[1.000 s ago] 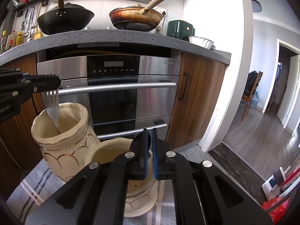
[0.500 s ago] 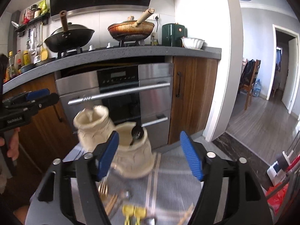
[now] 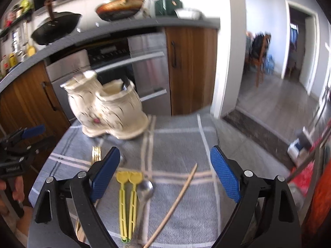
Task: Organize utensils
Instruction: 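Open both tools and pull them back from the holder, then close the right tool on a wooden chopstick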
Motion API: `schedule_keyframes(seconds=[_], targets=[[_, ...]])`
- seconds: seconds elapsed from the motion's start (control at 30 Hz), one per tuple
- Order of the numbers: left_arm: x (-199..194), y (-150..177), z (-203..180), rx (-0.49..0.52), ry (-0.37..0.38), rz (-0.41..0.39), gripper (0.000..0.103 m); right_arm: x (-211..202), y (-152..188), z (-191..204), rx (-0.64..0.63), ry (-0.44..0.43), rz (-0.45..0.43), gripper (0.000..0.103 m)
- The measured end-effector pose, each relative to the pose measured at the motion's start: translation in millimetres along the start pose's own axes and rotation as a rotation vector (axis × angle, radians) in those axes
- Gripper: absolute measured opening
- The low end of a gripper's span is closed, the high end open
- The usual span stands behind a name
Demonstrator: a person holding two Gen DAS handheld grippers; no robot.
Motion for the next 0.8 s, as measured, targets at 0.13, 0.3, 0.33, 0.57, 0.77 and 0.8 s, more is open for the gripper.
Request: schedule_keyframes(seconds=[0.13,0.3,0.33,0.57,0.77,0.8], targets=[[18,15,-4,0.027,-0.016,0.029,0.090,32,17,-16,0.024,0.053,0.087,0.073],[35,26,-3,0.037,-0.005,0.083,0.090,60,32,-24,0.022,0.079,0.172,0.052],[37,26,-2,0.037,-0.004,0.086,0.090,64,33,-25,0.016,0.092,0.180,0.048],[51,30,-4,0.034,0.029,0.127,0.090,83,38,-29,0.030,0.099,0.245,0.024],[55,32,-12,0.066,0.032,0.134,0.090,87,37,-23,0.017,0.126,0.249,0.015],[55,32,-13,0.067,0.035,0.134,0.090,87,36,-23,0.020,0.123,0.249,0.011]])
Point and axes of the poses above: each gripper's, at about its wrist camera, not at the fingertips, and x roughly the way its jaws point, z to its left, y to its underside, the point moved 1 cm from there along x, roughly the way its jaws point, and after that the axes turned 1 degree about z, right-handed, at the moved point
